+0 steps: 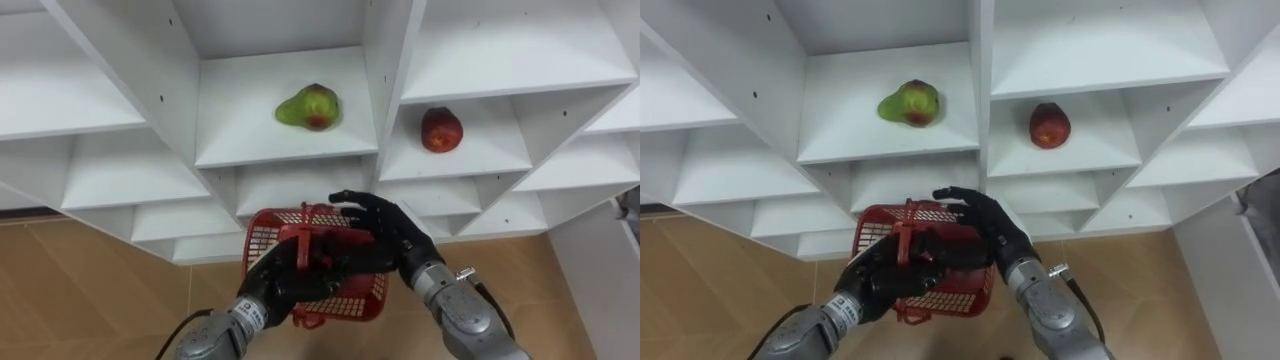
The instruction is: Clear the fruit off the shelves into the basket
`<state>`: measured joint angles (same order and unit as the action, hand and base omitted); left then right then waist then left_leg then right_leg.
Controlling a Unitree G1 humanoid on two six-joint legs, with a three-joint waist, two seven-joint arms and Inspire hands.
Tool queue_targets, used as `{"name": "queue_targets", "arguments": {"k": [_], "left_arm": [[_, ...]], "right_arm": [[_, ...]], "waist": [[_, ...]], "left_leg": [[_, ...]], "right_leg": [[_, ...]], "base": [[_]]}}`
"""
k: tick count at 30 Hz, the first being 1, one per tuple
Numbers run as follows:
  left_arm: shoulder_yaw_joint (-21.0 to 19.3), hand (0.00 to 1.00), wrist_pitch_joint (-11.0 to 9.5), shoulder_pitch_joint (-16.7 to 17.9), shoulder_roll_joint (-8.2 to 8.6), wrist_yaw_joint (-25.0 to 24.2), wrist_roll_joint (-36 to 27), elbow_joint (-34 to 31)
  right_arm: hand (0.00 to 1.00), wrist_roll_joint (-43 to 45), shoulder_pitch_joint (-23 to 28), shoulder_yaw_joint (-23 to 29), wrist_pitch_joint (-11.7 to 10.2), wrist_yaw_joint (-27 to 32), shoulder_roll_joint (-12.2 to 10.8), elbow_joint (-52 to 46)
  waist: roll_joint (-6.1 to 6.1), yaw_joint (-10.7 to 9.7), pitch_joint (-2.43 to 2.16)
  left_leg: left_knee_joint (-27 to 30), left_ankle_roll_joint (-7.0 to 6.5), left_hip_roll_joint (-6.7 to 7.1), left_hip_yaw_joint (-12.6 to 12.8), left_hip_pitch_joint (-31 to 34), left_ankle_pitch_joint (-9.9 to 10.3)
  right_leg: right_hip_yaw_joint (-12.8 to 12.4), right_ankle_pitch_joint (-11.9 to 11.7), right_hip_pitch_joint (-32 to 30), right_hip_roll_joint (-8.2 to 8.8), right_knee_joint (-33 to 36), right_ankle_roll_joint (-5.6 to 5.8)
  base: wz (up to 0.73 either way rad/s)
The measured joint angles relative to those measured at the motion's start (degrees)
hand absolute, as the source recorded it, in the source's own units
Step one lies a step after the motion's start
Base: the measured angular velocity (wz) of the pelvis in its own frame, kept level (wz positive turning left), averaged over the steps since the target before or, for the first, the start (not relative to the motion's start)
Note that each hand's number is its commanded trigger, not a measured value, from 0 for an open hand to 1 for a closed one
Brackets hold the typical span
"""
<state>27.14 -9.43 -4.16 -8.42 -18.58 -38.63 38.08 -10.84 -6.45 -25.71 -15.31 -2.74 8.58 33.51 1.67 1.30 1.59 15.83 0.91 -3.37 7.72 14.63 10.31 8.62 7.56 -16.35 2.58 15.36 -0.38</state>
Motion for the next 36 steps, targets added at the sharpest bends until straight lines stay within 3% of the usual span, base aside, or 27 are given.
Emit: {"name": "queue_targets", "arguments": {"k": [18, 30, 36], "left_arm": [[0.3, 1.0, 0.3, 0.1, -0.07, 0.9, 0.2, -0.4], [0.0, 1.0, 0.2, 1.2, -1.05, 1.5, 2.7, 0.9], [-1.1, 1.0, 0.2, 2.0, -1.5, 1.5, 7.2, 3.8]], "right_arm": [[0.0, -0.9, 0.4, 0.0, -0.2, 0.8, -0.3, 1.7], [0.0, 0.5, 1.0, -1.3, 0.1, 0.6, -0.1, 1.6], [0.0, 7.1, 2.5, -2.3, 1.3, 0.3, 0.9, 0.1]], "waist": [[0.07, 0.1, -0.05], [0.14, 0.7, -0.11], [-0.09, 0.8, -0.3]], "left_leg": [[0.0, 0.0, -0.09, 0.0, -1.2, 0.0], [-0.1, 0.01, -0.05, 0.0, -1.6, 0.0], [-0.5, 0.01, 0.02, 0.1, -2.6, 0.0]], "right_leg": [[-0.3, -0.1, 1.0, -0.16, 0.3, -0.09], [-0.2, -0.2, 1.7, -0.2, -0.4, -0.04], [-0.2, -0.2, 2.6, -0.17, -0.5, 0.01]], "base": [[0.0], [0.0], [-0.01]]}}
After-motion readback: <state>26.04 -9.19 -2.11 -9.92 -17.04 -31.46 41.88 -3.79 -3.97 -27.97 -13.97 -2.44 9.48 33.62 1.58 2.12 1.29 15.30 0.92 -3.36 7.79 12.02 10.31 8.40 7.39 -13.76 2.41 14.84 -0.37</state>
